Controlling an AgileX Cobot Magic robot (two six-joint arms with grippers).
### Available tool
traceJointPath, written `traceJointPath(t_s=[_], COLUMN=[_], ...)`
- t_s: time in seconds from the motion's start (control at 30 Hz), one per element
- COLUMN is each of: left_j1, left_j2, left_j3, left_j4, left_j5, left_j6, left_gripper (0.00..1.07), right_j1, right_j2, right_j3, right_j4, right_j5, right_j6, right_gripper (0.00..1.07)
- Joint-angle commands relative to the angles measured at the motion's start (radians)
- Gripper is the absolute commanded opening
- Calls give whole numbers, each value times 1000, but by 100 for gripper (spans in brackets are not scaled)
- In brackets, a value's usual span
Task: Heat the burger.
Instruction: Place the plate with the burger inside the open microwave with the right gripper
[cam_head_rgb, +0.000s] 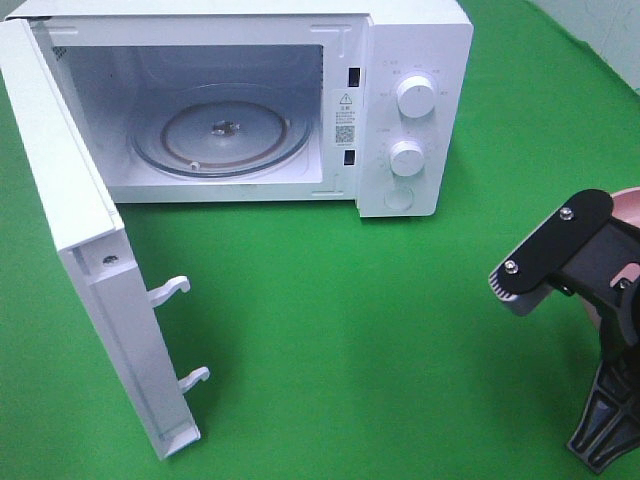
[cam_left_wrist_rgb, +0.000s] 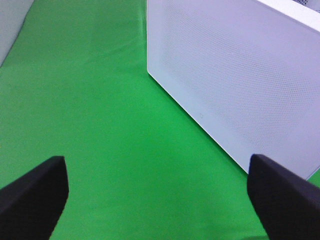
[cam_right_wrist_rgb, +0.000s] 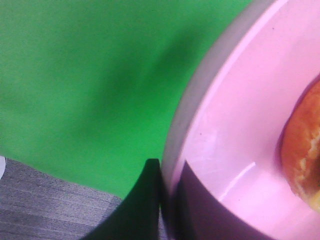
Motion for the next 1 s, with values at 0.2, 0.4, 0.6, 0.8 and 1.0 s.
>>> traceJointPath(t_s=[0.2, 0.4, 0.6, 0.8, 1.0], left_j1=[-2, -2, -2, -2, -2], left_j2=[-15, -15, -15, -15, -15], left_j3=[3, 3, 3, 3, 3], left_j4=[-3, -3, -3, -3, -3], left_j5=[-9, -9, -9, -9, -9], left_j6=[-5, -5, -5, -5, -5], left_gripper=[89, 89, 89, 89, 89], right_j1=[135, 212, 213, 213, 213], right_j2=[-8, -8, -8, -8, -8], right_j3=[6, 6, 6, 5, 4], right_j4=[-61, -62, -70, -102, -117], right_j5=[83, 86, 55, 9, -85], right_j6=[-37, -64, -164, -191, -293], right_gripper=[0, 0, 0, 0, 0])
